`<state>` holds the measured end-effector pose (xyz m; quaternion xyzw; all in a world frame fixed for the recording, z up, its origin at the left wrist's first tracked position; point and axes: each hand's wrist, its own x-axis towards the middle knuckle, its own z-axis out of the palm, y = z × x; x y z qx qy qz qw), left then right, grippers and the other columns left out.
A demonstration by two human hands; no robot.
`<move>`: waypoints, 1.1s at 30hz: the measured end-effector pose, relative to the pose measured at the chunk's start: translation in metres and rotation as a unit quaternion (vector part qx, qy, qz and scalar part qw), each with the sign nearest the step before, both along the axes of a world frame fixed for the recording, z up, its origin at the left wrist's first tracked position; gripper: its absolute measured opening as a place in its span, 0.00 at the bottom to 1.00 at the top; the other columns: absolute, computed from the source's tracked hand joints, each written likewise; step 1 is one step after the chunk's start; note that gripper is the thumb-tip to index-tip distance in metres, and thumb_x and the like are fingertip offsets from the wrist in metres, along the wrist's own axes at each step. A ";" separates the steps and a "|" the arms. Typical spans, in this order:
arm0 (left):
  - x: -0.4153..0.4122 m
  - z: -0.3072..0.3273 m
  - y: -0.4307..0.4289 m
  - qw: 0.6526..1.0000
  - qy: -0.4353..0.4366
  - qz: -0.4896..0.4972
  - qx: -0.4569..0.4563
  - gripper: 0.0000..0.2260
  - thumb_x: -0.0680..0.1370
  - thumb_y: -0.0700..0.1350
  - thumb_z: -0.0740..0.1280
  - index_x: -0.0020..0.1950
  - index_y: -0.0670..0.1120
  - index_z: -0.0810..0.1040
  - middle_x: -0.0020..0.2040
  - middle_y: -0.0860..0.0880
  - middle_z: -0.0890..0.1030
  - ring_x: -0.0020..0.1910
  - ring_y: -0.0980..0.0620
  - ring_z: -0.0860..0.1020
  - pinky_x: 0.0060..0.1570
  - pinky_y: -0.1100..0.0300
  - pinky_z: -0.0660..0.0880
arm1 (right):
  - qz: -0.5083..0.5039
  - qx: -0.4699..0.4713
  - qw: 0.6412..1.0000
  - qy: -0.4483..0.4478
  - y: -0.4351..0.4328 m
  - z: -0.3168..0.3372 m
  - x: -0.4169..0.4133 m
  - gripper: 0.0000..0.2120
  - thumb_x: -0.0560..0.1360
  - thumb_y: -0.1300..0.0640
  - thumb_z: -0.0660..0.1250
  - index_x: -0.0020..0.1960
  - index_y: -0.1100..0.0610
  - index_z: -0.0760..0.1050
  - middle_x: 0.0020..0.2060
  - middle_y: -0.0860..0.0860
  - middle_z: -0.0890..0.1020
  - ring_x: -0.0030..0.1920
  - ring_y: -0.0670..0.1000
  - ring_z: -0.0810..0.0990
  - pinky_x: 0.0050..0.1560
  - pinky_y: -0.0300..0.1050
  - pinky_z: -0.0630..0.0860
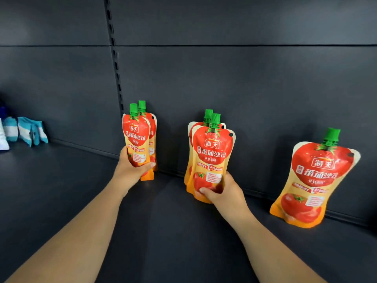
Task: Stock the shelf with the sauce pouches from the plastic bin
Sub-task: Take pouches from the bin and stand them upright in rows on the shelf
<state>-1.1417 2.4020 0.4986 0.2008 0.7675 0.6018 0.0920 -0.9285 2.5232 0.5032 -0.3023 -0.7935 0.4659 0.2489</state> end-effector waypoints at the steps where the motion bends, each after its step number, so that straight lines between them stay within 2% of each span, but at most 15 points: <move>1: -0.002 -0.001 0.001 1.000 0.002 -0.002 0.000 0.37 0.67 0.45 0.75 0.71 0.50 0.59 0.65 0.49 0.71 0.64 0.48 0.71 0.62 0.45 0.71 | 0.003 -0.002 1.000 0.002 0.000 0.000 0.000 0.27 0.71 0.54 0.71 0.66 0.52 0.65 0.53 0.43 0.74 0.54 0.41 0.71 0.53 0.34 0.68; 7: -0.009 -0.006 0.000 1.000 0.002 -0.015 0.010 0.36 0.67 0.45 0.75 0.70 0.52 0.61 0.64 0.50 0.73 0.63 0.49 0.72 0.62 0.44 0.71 | 0.034 -0.011 0.999 0.002 -0.001 -0.004 0.000 0.22 0.71 0.54 0.71 0.63 0.51 0.69 0.46 0.36 0.73 0.49 0.39 0.72 0.45 0.26 0.67; 11: -0.006 -0.006 0.000 0.999 0.011 -0.013 0.028 0.39 0.67 0.43 0.75 0.72 0.53 0.58 0.66 0.51 0.71 0.65 0.50 0.70 0.64 0.46 0.70 | 0.025 0.008 1.000 -0.003 -0.003 -0.004 -0.001 0.23 0.71 0.53 0.70 0.63 0.51 0.68 0.48 0.39 0.73 0.52 0.41 0.73 0.51 0.32 0.68; 14: -0.003 -0.005 -0.001 0.999 0.008 -0.007 0.038 0.42 0.67 0.42 0.75 0.73 0.53 0.53 0.69 0.50 0.68 0.67 0.50 0.68 0.64 0.47 0.69 | 0.018 0.008 1.000 -0.008 -0.001 -0.004 -0.001 0.23 0.71 0.53 0.70 0.64 0.51 0.68 0.50 0.40 0.73 0.54 0.41 0.72 0.52 0.33 0.68; 17: -0.001 -0.004 -0.002 0.999 0.017 -0.015 0.033 0.40 0.68 0.43 0.74 0.73 0.54 0.55 0.67 0.51 0.69 0.66 0.51 0.69 0.63 0.48 0.69 | 0.001 0.062 0.998 -0.017 0.000 -0.006 -0.001 0.23 0.70 0.52 0.71 0.63 0.52 0.69 0.55 0.43 0.70 0.61 0.45 0.70 0.55 0.34 0.66; 19: -0.001 -0.003 -0.002 0.999 0.025 -0.019 0.027 0.39 0.68 0.44 0.74 0.72 0.54 0.56 0.67 0.52 0.70 0.65 0.50 0.69 0.64 0.47 0.70 | -0.025 0.100 0.995 -0.012 0.001 -0.007 -0.002 0.23 0.70 0.52 0.72 0.63 0.54 0.71 0.64 0.46 0.65 0.68 0.46 0.64 0.63 0.37 0.64; 21: -0.001 -0.002 -0.002 0.999 0.028 -0.019 0.017 0.39 0.68 0.45 0.74 0.73 0.55 0.55 0.67 0.52 0.70 0.66 0.50 0.69 0.63 0.44 0.70 | -0.025 0.093 0.995 -0.011 0.002 -0.005 -0.001 0.24 0.70 0.52 0.71 0.64 0.54 0.70 0.69 0.47 0.61 0.70 0.46 0.61 0.65 0.37 0.61; 26: -0.001 -0.002 -0.002 0.999 0.033 -0.019 0.017 0.39 0.68 0.45 0.74 0.73 0.54 0.56 0.67 0.51 0.70 0.66 0.49 0.69 0.64 0.46 0.69 | -0.015 0.090 0.996 -0.016 0.006 -0.005 -0.002 0.25 0.70 0.51 0.71 0.64 0.53 0.69 0.63 0.47 0.70 0.59 0.41 0.67 0.56 0.34 0.64; 29: -0.001 -0.002 -0.001 0.999 0.031 -0.020 0.025 0.39 0.69 0.44 0.74 0.73 0.53 0.55 0.67 0.51 0.69 0.66 0.49 0.69 0.64 0.46 0.69 | -0.027 0.079 0.996 -0.019 0.007 -0.007 -0.003 0.24 0.70 0.50 0.71 0.64 0.53 0.70 0.61 0.48 0.71 0.56 0.42 0.68 0.55 0.35 0.66; 31: -0.001 -0.003 0.000 0.999 0.032 -0.017 0.023 0.39 0.69 0.45 0.74 0.73 0.53 0.55 0.68 0.51 0.69 0.67 0.49 0.68 0.64 0.47 0.68 | -0.037 0.085 0.995 -0.020 0.005 -0.008 -0.005 0.25 0.70 0.50 0.71 0.65 0.53 0.69 0.61 0.49 0.71 0.55 0.42 0.68 0.55 0.35 0.66; 33: -0.003 -0.004 0.000 0.999 0.033 -0.012 0.018 0.40 0.68 0.46 0.74 0.73 0.53 0.54 0.69 0.51 0.68 0.67 0.49 0.68 0.65 0.46 0.68 | -0.046 0.097 0.994 -0.024 0.003 -0.008 -0.007 0.26 0.70 0.49 0.70 0.65 0.53 0.69 0.62 0.49 0.71 0.58 0.44 0.70 0.55 0.35 0.66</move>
